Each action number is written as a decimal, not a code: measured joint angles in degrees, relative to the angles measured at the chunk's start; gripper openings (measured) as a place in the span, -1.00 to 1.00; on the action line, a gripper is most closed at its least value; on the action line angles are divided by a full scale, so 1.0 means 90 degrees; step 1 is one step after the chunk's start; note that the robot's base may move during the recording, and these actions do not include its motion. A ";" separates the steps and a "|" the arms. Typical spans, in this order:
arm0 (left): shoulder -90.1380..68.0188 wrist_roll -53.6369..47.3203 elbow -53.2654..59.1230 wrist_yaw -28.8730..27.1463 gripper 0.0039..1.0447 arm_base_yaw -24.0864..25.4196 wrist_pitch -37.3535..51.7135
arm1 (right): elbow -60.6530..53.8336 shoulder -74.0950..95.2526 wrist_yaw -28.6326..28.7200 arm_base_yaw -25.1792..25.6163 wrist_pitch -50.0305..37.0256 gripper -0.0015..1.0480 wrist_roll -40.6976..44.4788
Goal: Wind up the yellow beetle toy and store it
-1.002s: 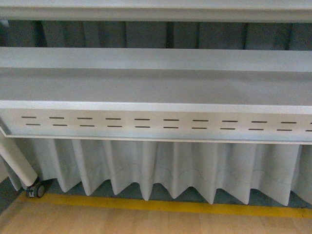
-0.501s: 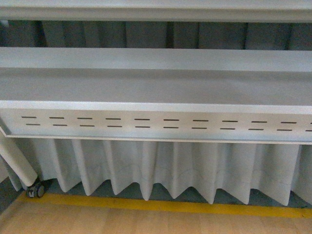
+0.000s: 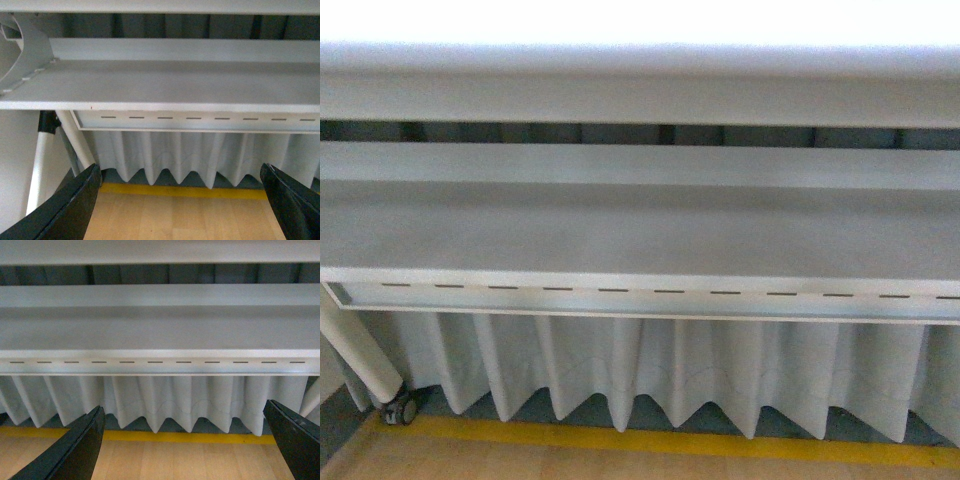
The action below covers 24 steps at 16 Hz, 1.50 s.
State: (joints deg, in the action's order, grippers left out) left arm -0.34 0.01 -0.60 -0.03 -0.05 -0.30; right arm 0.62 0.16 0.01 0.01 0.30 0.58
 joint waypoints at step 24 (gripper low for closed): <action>0.0000 -0.0002 0.0000 0.0000 0.88 0.0000 0.0010 | 0.0000 0.0005 -0.0002 0.0000 -0.0007 0.87 -0.0002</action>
State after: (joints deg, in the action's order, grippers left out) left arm -0.34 -0.01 -0.60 -0.03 -0.05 -0.21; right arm 0.62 0.21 -0.01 0.01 0.23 0.56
